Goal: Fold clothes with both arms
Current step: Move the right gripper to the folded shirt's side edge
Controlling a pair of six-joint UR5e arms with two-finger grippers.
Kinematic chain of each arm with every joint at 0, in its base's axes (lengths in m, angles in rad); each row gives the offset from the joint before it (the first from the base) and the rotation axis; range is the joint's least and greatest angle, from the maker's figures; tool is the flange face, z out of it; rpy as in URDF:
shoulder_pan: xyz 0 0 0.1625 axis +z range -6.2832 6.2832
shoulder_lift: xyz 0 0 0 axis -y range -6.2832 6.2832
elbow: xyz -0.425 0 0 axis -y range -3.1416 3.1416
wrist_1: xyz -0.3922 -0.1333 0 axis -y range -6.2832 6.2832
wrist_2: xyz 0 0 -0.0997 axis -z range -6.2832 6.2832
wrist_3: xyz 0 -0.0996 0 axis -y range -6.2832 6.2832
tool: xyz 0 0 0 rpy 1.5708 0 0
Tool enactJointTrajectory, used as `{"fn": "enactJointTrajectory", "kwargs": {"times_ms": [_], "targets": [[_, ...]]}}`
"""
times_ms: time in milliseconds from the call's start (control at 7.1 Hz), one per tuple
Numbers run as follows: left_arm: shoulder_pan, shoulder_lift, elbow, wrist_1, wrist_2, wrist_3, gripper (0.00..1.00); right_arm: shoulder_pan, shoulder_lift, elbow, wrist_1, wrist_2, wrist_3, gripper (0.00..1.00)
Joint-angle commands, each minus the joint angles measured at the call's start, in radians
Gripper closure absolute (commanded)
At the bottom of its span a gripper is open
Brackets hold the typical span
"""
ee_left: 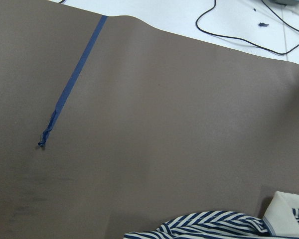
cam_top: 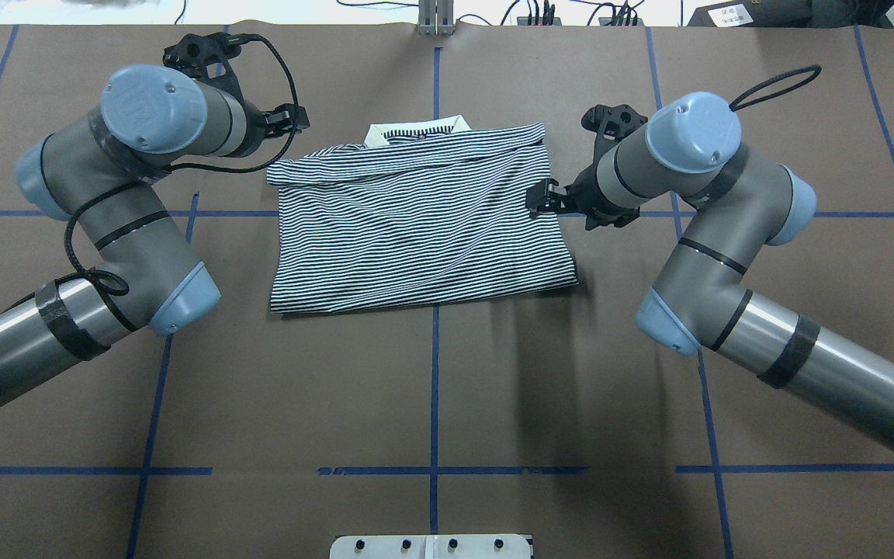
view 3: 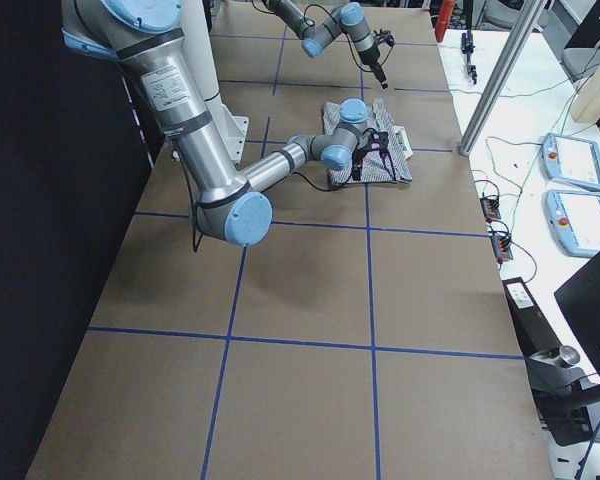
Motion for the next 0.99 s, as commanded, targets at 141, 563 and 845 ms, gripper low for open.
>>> {"fn": "enactJointTrajectory", "kwargs": {"times_ms": [141, 563, 845], "targets": [[0.004, 0.015, -0.047, 0.015, 0.0, -0.002, 0.0, -0.059, -0.04, 0.018, -0.003, -0.033, 0.031, 0.02], [0.004, 0.016, -0.047, 0.015, 0.0, -0.001, 0.0, -0.08, -0.042, 0.019, -0.003, -0.031, 0.021, 1.0], [0.004, 0.015, -0.049, 0.015, 0.0, -0.001, 0.0, -0.077, -0.048, 0.027, -0.003, -0.018, 0.014, 1.0]]}}
